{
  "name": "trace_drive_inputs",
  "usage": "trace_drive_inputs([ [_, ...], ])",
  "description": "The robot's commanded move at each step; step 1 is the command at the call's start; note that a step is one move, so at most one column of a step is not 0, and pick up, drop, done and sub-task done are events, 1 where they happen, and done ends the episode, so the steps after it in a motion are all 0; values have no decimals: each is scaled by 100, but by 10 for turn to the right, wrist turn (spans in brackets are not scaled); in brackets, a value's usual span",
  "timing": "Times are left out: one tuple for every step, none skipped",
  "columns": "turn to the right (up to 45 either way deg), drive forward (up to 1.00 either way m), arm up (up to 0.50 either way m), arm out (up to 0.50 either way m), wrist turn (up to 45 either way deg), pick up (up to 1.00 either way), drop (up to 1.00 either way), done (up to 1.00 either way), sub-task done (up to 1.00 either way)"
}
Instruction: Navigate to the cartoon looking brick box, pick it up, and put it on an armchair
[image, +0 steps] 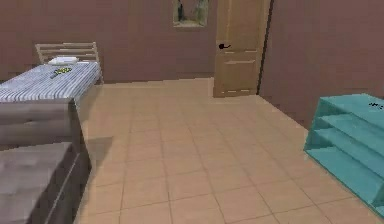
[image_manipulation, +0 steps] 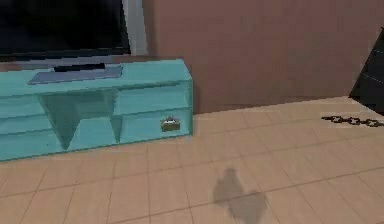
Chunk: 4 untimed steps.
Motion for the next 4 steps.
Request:
trace_drive_inputs([
  [0, 100, 0, 0, 0, 0, 0, 0, 0],
  [0, 100, 0, 0, 0, 0, 0, 0, 0],
  [0, 100, 0, 0, 0, 0, 0, 0, 0],
  [0, 100, 0, 0, 0, 0, 0, 0, 0],
])
